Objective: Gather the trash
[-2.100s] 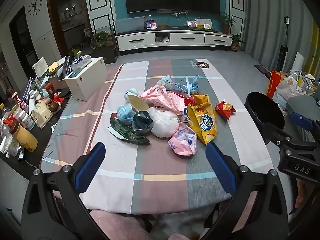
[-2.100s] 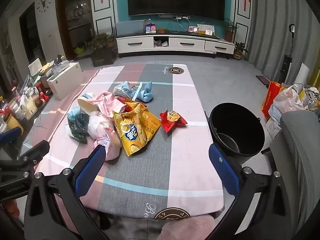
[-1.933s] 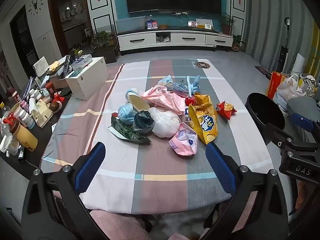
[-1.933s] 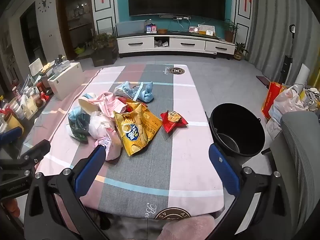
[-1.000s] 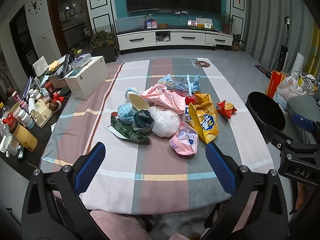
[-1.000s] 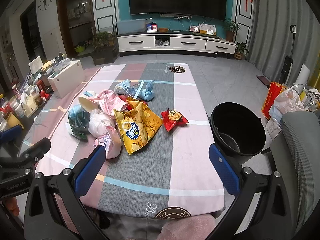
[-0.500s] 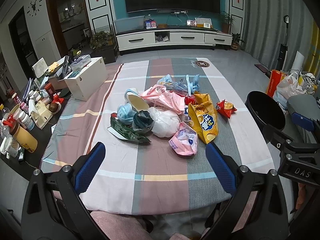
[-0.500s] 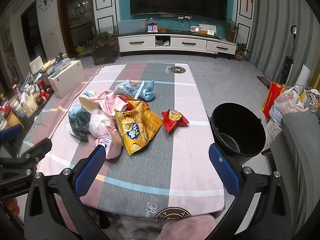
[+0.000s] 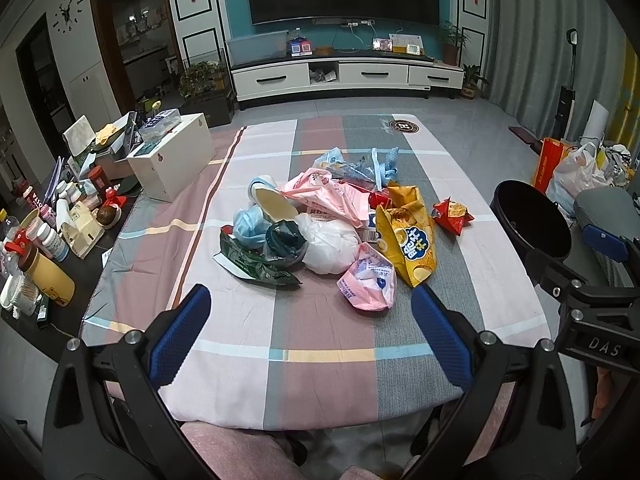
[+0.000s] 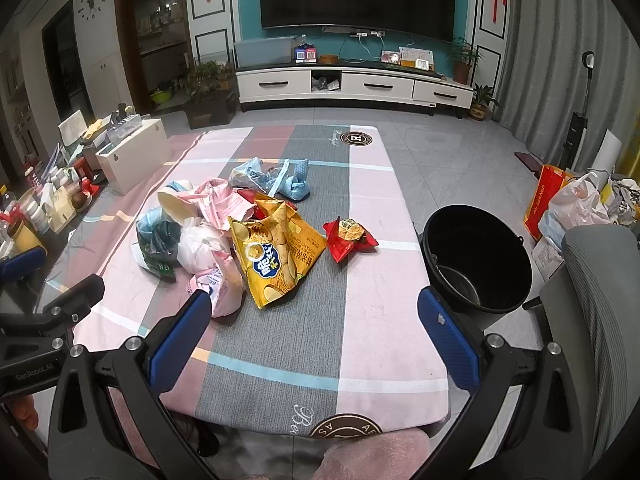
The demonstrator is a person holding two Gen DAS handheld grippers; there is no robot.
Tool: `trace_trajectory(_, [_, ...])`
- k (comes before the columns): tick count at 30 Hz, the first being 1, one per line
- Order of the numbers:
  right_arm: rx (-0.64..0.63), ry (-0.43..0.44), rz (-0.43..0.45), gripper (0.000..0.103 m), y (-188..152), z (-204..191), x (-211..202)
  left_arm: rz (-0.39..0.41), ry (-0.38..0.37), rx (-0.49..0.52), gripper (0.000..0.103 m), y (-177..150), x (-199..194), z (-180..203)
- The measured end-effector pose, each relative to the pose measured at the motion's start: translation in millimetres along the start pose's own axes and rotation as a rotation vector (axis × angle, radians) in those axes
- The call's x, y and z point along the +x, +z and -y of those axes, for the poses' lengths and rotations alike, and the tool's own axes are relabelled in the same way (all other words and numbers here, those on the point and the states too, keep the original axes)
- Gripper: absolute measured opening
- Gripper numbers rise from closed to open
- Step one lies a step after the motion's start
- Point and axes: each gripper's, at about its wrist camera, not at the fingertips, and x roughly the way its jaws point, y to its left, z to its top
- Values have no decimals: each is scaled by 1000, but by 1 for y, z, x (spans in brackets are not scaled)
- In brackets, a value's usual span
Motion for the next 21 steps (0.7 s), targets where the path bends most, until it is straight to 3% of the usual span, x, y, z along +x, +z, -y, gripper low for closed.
trace_trajectory(21, [26,16,-20,100,-7,8,11,-40,0,12,100,-4,15,6])
